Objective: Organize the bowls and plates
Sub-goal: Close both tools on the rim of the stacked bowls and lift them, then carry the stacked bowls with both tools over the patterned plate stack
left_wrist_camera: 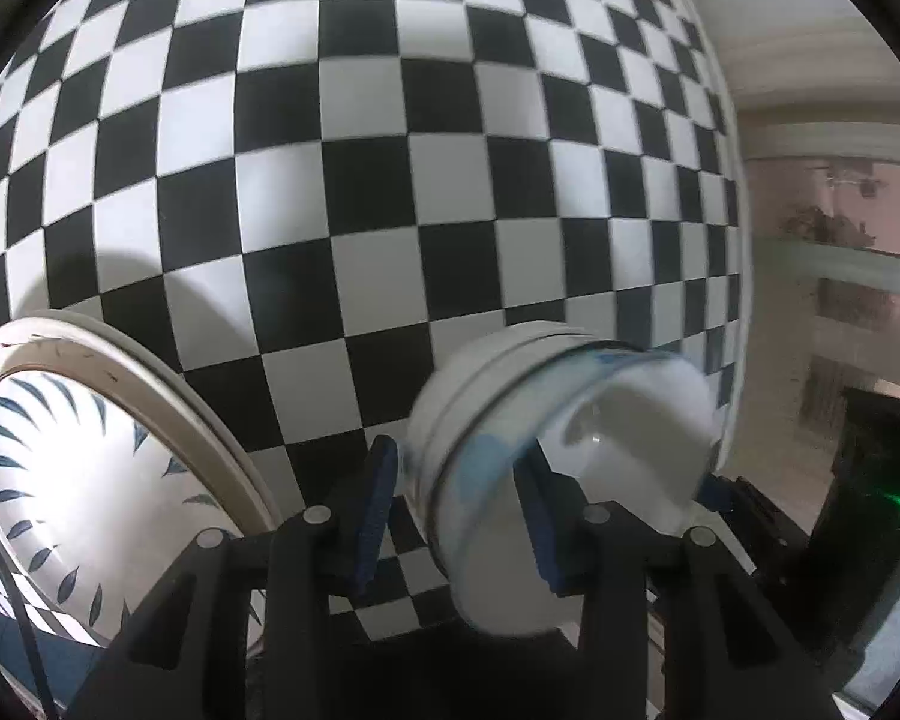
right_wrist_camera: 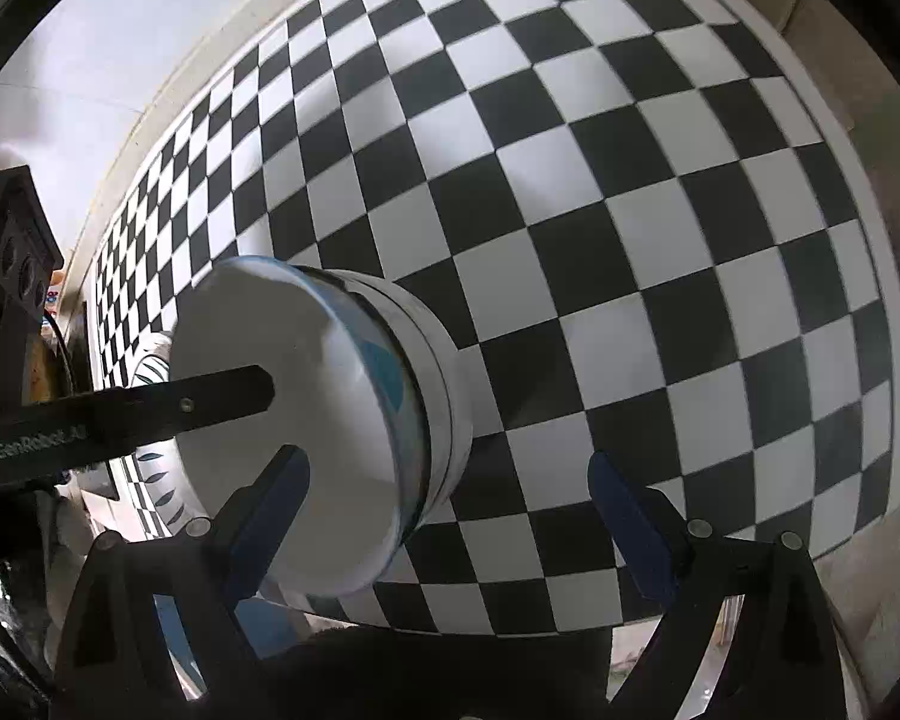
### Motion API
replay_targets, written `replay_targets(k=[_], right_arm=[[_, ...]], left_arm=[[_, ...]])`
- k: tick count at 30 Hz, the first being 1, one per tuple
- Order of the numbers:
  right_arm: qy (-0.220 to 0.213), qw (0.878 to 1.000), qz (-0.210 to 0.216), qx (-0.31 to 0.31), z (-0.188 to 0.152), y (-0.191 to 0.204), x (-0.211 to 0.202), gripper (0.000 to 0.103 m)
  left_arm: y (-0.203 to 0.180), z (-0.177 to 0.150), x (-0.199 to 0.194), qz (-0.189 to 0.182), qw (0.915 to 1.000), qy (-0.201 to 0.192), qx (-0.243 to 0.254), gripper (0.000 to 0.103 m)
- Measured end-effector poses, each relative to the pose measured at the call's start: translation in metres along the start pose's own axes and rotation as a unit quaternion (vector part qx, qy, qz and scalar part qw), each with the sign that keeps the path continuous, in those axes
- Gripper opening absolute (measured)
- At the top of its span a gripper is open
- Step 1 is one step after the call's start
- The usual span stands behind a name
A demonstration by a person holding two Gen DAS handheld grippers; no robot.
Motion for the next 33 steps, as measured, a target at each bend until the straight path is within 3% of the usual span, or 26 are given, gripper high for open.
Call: replay_targets(k=[3, 4, 9, 11, 17, 23, 28, 33], right_arm=[[0.012, 1.0, 0.005, 0.001, 0.006, 0.002, 0.012, 0.096], [0.017, 1.0, 0.007, 0.001, 0.007, 0.003, 0.017, 0.096], [0.03, 0.999, 0.018, 0.007, 0.014, 0.005, 0.032, 0.092], [0.033, 0.999, 0.031, 0.017, 0.017, 0.006, 0.036, 0.077], [0.045, 0.996, 0.072, 0.041, 0.025, 0.012, 0.049, 0.057], [0.042, 0.993, 0.092, 0.056, 0.024, 0.017, 0.048, 0.052], [0.031, 0.994, 0.091, 0.043, 0.023, 0.016, 0.037, 0.044], [0.023, 0.996, 0.082, 0.027, 0.025, 0.02, 0.031, 0.043]], left_arm=[[0.006, 0.001, 0.015, -0.011, 0.9997, 0.018, -0.009, 0.038], [0.006, 0.0, 0.021, -0.024, 0.9993, 0.026, -0.015, 0.043], [0.003, 0.001, 0.027, -0.049, 0.9982, 0.022, -0.023, 0.048], [0.001, 0.001, 0.028, -0.052, 0.9982, 0.021, -0.018, 0.048], [0.009, 0.003, 0.024, -0.077, 0.9965, 0.015, -0.029, 0.047], [0.011, -0.001, 0.016, -0.066, 0.9977, -0.006, -0.009, 0.045], [0.003, -0.001, 0.012, -0.068, 0.9974, -0.02, -0.012, 0.045], [0.006, 0.0, 0.009, -0.058, 0.9979, -0.028, -0.006, 0.045]])
Point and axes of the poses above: each gripper's, at about its wrist camera, not at the fingertips, and x roughly the way its jaws point, y to its left, z to its top, the point moved 8 cm from there along x, roughly the way its jaws point, and after that the axes turned 4 degrees about -z, right-handed, at the moved point
